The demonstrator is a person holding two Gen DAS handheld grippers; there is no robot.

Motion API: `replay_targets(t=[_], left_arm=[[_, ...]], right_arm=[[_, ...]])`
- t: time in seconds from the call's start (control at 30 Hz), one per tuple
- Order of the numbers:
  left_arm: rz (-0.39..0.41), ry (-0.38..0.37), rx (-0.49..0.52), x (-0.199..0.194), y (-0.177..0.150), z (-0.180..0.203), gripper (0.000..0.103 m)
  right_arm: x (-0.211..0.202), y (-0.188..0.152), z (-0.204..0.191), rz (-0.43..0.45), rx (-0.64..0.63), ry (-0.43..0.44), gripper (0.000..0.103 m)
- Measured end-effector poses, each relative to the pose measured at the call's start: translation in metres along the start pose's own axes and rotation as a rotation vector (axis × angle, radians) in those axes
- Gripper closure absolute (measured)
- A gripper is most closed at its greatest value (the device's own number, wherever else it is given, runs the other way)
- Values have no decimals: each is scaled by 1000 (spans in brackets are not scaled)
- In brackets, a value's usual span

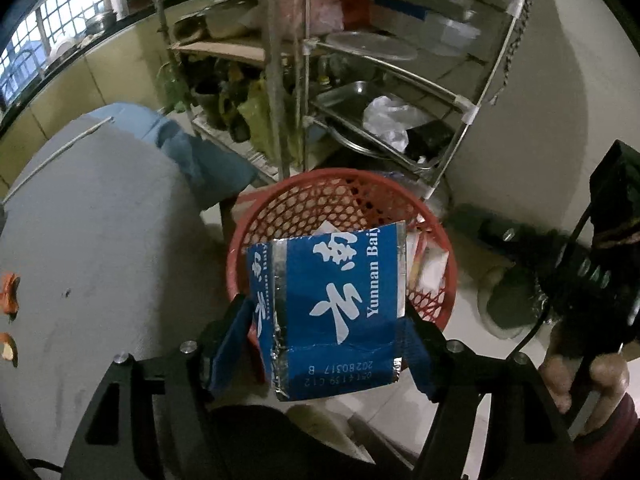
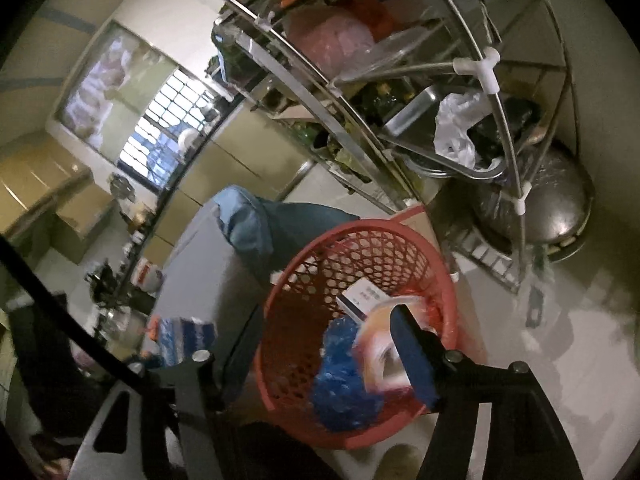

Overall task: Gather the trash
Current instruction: 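Open both grippers over the red basket to drop the two boxes, then grasp the orange plastic bag with the right gripper while the left grasps the orange peel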

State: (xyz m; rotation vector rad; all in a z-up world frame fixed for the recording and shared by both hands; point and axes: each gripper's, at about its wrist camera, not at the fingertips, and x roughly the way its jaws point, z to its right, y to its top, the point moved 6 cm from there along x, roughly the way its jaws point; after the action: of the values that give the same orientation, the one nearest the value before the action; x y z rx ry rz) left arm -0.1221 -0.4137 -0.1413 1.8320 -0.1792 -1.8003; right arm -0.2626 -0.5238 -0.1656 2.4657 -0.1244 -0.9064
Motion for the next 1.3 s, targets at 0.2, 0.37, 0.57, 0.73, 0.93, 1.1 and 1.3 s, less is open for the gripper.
replay_targets(t=[0.2,0.37,0.57,0.73,0.93,1.1,1.3], left_arm=[[53,-54,-21,-17,3,-6,31],[97,-94,40,-25,29,8,30],[100,-185,-36,-30,48,0,28],[150,-123,-16,-52,39,-19,28],[141,127,2,-74,-32,-79,28],[102,361,-120,-102,-122,-159,28],[105,539,-353,-153,-199,-248,28]], right_arm=[[-12,7,-12,60,-23,-11,33],[-27,12,-20,84,-56,-25,33],[-46,17,-14,118,-65,-59,33],[-49,22,-20,129,-76,-56,33],[-33,17,-43,90,-118,-22,33],[-1,3,-83,3,-176,26,33],[63,-33,-181,-163,-316,121,33]])
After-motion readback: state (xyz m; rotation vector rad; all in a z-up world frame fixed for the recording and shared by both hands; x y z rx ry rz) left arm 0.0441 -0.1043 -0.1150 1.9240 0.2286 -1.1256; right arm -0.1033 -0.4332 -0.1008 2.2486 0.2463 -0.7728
